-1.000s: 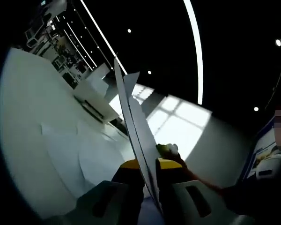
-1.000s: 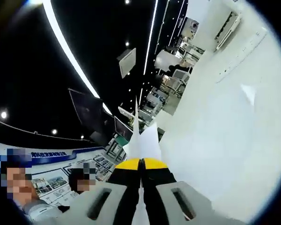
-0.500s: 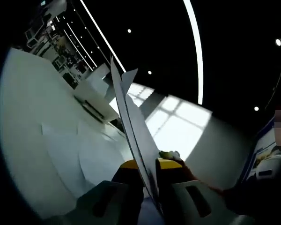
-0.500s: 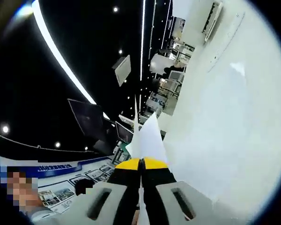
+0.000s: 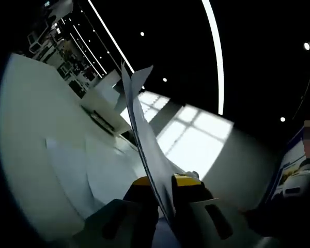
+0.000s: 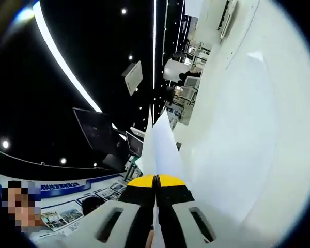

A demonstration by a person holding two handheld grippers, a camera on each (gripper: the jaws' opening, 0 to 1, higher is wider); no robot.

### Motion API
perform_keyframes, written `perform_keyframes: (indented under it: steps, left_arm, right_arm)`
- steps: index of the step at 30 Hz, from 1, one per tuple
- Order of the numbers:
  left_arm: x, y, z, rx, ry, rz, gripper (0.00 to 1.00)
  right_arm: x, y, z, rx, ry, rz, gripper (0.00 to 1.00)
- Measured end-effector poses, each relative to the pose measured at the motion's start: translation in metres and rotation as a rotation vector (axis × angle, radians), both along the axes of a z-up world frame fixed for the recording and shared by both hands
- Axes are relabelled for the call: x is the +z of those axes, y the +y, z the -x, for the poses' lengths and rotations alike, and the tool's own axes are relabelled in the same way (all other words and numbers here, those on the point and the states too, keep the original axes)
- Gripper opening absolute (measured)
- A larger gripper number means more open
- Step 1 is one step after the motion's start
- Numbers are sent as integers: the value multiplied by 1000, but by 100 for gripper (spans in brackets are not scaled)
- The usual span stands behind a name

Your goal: Organize the stack of printing papers by aligning and flattening the scattered papers on the table

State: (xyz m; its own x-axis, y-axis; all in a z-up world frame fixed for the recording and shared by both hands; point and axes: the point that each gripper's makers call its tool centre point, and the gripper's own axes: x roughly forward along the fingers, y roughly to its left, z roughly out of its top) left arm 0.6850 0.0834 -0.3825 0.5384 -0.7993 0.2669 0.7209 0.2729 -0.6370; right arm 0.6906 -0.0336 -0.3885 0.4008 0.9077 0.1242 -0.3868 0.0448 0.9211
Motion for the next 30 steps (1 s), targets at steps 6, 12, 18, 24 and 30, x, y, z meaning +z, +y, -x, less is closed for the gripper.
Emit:
perform_keyframes:
  steps: [6,12,18,24,30]
  left_arm:
    - [-1,1,-1,1,-1,-4,11]
    - [-2,1,-2,8,-8,-16,6]
    - [-3,2,-3,13,-8,-19,6]
    - [-3,2,-3,7,-6,-16,6]
    - [-2,0,0,6,-6,-13,6]
  right_arm:
    - [2,2,0,-2,0,-7,0]
    - [0,4,1,-2,10,-8,0]
    - [-1,4,1,-17,-6,7,0]
    - [2,0,1,-50,-98,65,9]
    - [7,-12,-3,-97,-201,126,23]
